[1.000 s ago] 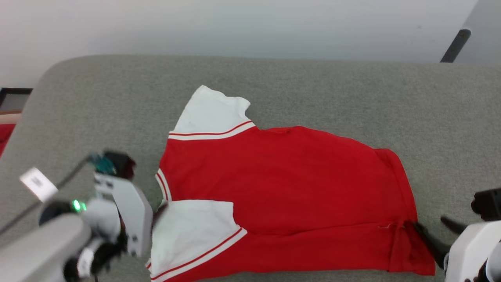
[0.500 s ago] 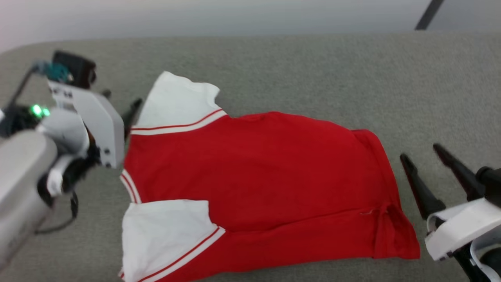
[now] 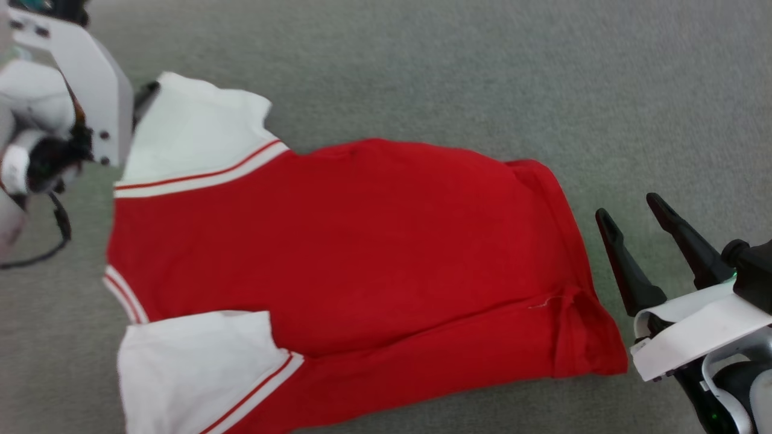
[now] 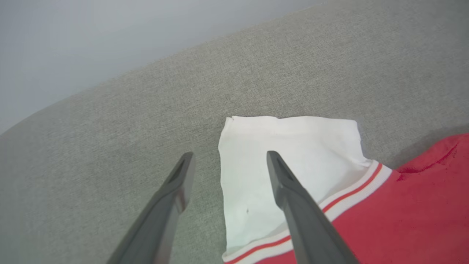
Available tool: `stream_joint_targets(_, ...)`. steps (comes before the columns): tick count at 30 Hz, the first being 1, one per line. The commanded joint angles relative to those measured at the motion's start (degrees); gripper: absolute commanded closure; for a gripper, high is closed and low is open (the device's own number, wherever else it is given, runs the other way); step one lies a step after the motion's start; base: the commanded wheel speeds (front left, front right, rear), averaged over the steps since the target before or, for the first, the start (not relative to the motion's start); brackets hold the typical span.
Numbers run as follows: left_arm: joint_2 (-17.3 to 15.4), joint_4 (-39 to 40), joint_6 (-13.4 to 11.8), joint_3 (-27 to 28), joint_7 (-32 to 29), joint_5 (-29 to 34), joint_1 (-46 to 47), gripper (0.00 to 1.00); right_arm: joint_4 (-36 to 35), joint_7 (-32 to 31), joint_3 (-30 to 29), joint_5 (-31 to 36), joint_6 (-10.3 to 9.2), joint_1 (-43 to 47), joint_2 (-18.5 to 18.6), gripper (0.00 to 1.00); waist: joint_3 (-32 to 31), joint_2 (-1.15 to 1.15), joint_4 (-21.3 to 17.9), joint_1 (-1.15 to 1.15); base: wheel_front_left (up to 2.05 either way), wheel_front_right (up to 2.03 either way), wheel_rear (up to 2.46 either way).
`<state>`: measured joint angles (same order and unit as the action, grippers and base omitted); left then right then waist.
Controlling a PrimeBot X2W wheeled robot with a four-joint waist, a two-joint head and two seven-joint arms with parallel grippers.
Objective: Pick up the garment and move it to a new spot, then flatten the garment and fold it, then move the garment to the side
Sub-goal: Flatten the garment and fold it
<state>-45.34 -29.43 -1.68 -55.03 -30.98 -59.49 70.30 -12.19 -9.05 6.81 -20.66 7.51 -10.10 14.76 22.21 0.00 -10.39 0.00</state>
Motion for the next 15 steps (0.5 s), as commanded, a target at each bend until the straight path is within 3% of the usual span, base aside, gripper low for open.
stream_joint_targets(1, 0.34, -0.67, 0.47, -0.15, -0.59, -0.14, 0.85, 0.00, 0.20, 0.37, 0.23, -0.12, -0.04, -0.54, -0.23, 0.00, 3.08, 0.00, -2.71, 0.00, 0.00, 0.00, 0.00)
stream_joint_targets(7, 0.78, -6.03, 3.18, -1.37, -5.84, 0.17, 4.79, 0.00, 1.18, 1.21, 1.39, -1.32, -0.04, -1.63, -0.39, 0.00, 5.31, 0.00, -4.34, 0.00, 0.00, 0.00, 0.00)
stream_joint_targets(15, 2.27, -12.06, 4.05, -2.56, -9.70, 1.04, 8.64, 0.00, 2.31, 1.63, 2.24, -2.45, -0.04, -3.14, -0.05, 0.00, 7.00, 0.00, -5.29, 0.00, 0.00, 0.00, 0.00)
